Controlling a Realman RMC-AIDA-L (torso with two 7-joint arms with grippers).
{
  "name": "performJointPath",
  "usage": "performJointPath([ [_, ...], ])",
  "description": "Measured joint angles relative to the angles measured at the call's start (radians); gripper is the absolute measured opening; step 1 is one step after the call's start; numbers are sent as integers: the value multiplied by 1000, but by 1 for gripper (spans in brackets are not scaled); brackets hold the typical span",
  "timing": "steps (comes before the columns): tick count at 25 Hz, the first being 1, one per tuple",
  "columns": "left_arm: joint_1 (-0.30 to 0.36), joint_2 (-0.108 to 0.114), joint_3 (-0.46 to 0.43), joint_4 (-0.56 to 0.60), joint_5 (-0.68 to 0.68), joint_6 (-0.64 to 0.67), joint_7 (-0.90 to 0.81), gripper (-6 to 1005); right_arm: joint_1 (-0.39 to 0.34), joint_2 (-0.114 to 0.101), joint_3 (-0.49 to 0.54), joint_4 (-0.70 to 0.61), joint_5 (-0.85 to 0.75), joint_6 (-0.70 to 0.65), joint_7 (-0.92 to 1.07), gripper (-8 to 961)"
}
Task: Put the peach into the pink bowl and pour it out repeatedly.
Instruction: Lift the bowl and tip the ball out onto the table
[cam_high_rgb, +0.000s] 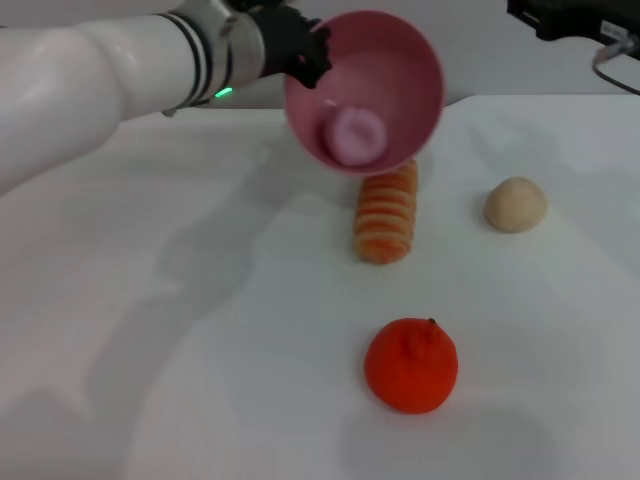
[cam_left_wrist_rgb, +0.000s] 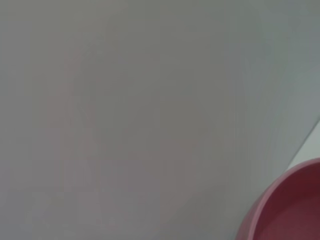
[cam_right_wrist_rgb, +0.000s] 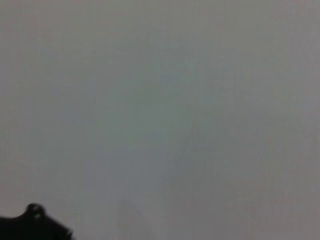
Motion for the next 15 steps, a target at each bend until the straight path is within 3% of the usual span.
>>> performJointPath([
  [6,9,5,-129,-30,9,0,12,34,-19,2,80,-38,11,-162,0,477],
  [10,19,7,-221,-32,20,10,31,34,-1,-4,166,-40,7,-371,10,477],
  [15,21,8,-249,-32,20,18,49,34,17,-6,268,-37,10,-517,16,477],
])
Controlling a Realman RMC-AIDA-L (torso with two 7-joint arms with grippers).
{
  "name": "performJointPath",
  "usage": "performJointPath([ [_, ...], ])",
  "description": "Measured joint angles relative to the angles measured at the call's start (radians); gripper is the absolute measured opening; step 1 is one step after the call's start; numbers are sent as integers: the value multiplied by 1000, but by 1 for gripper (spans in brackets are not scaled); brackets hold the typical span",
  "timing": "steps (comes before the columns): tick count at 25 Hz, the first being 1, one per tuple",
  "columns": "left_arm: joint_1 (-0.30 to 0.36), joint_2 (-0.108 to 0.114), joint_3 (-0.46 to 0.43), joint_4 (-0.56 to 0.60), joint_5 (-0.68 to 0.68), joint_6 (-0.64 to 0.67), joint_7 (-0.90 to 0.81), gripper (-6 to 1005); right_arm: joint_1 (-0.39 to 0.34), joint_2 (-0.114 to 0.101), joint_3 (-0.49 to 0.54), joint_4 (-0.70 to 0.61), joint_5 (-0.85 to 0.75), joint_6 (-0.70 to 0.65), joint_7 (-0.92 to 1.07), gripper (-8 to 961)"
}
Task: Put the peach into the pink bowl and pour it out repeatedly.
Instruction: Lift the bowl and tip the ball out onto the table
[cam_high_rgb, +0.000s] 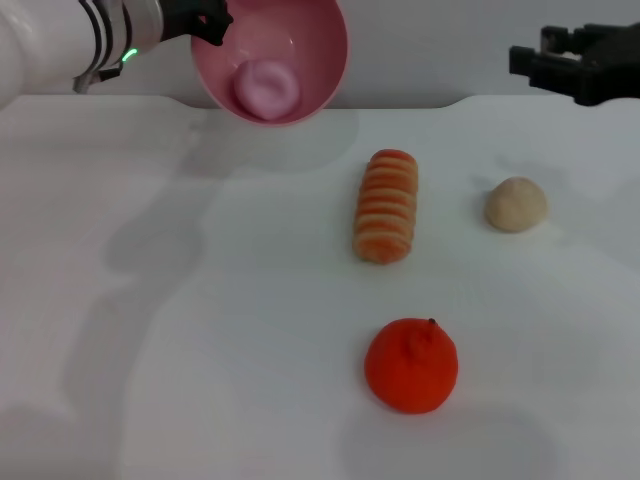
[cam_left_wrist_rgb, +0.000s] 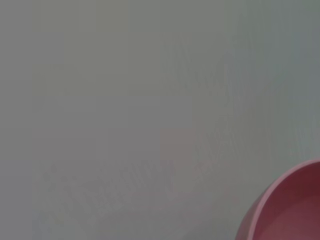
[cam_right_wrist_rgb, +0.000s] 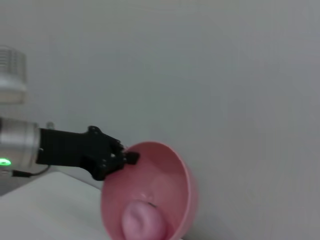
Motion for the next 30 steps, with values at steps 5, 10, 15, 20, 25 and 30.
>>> performJointPath([
  [5,-6,-2,7,-6,0,-6,4,34,-23,1,67,44,215,-94,-224,478],
  [10,-7,-4,11,-6,0,-11,5,34,-48,4,127,227,567,-150,-617,478],
  [15,-5,-6,31,-6,-6,-10,5,34,-32,9,152,426,822,-46,-917,478],
  [20,-5,-9,70,-6,-7,-24,3,33,11,11,152,606,1116,69,-1224,478],
  [25,-1,-11,145,-3,-9,-91,-8,33,57,11,148,729,1328,82,-1472,478],
  [30,11,-13,284,5,-47,-217,-12,33,76,10,158,770,1376,90,-1503,478],
])
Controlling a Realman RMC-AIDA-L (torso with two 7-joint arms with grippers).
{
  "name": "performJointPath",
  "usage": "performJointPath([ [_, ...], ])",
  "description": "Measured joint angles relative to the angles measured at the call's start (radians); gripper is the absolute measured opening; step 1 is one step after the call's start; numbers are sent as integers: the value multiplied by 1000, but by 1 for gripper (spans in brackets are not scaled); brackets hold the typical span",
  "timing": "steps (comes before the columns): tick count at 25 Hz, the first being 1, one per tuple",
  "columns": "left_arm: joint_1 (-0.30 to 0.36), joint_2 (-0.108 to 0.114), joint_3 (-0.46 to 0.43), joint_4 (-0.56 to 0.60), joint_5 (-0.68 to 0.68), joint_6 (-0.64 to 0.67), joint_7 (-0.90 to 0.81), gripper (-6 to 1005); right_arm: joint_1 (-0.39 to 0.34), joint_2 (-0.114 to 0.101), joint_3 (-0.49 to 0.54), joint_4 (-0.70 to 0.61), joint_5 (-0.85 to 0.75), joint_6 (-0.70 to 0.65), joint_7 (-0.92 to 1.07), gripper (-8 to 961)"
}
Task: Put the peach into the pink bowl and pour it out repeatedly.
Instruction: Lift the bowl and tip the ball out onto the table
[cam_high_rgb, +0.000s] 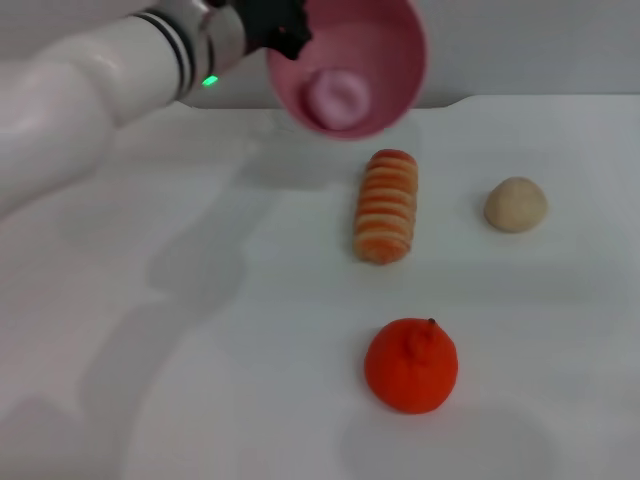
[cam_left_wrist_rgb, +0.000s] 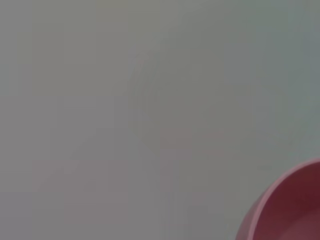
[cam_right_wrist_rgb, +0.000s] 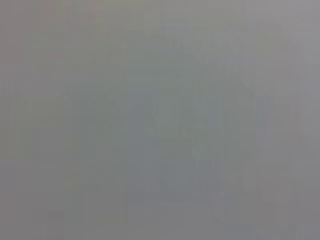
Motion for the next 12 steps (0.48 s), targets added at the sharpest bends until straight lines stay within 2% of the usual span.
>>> performJointPath([
  [5,7,-4,161,0,-15,-126,7,33,-1,0,2,18,44,1,-15,478],
  [7,7,-4,161,0,-15,-126,7,33,-3,-1,2,18,45,1,-15,478],
  [8,35,-6,251,-1,-15,-273,2,33,-4,-1,2,19,45,1,-15,478],
  [10,57,-5,301,0,-15,-378,0,33,-6,-1,2,19,46,1,-16,478],
  [11,57,-5,301,0,-15,-378,0,33,-6,-1,2,19,47,1,-16,478],
  [12,76,-6,341,3,-15,-454,0,33,-7,-1,2,19,47,-1,-16,478],
])
